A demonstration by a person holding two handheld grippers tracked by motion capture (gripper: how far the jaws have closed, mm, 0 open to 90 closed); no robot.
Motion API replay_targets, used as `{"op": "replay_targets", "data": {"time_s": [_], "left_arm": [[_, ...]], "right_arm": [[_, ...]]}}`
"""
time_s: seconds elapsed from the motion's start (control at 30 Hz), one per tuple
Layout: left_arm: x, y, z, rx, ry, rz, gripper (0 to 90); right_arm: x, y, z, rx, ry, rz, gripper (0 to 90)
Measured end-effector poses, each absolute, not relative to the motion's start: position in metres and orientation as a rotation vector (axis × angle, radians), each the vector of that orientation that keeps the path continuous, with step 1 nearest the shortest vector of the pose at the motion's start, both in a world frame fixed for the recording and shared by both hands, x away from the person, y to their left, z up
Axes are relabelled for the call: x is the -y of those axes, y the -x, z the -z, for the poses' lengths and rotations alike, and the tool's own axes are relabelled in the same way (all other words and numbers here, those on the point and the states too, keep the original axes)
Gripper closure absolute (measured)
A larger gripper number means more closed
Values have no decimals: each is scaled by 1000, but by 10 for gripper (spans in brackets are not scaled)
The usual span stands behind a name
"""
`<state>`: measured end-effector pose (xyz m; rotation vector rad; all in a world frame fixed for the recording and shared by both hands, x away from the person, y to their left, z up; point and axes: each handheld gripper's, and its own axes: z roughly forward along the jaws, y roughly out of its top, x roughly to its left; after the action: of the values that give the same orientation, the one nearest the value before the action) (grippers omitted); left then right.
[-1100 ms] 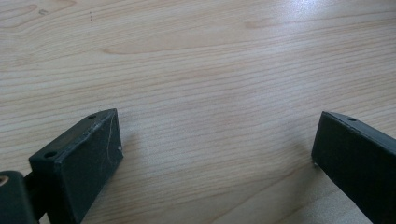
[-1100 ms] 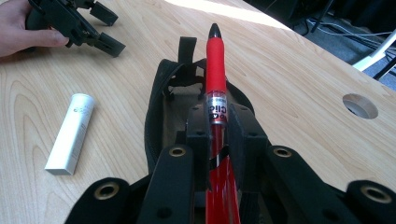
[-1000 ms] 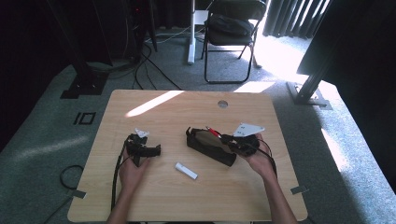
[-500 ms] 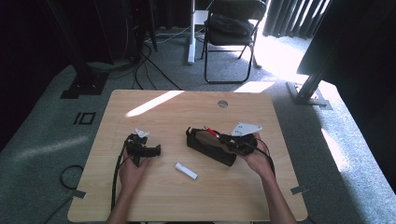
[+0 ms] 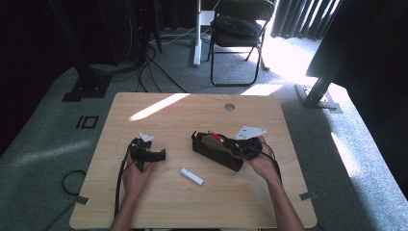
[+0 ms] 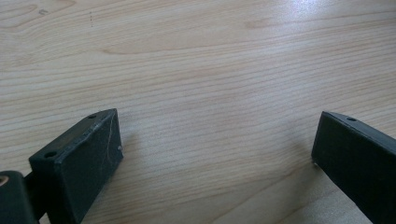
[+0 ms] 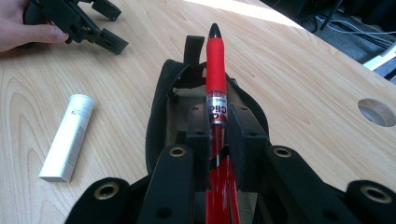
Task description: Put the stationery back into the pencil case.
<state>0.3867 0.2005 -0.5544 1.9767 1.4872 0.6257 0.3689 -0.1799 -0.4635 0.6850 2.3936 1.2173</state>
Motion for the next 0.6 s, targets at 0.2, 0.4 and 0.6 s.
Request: {"op": "replay_targets", "data": {"time_s": [0.2, 0.4, 0.6], "left_arm": [[-201, -387, 554, -1487, -1977, -626, 20], [-201, -387, 554, -1487, -1977, -626, 20], [-201, -387, 554, -1487, -1978, -626, 20]], "right_arm": [[178, -370, 465, -2403, -681, -1211, 797], [177, -372, 466, -2413, -680, -1200, 797], [174, -374, 466, -2416, -674, -1189, 797]]}}
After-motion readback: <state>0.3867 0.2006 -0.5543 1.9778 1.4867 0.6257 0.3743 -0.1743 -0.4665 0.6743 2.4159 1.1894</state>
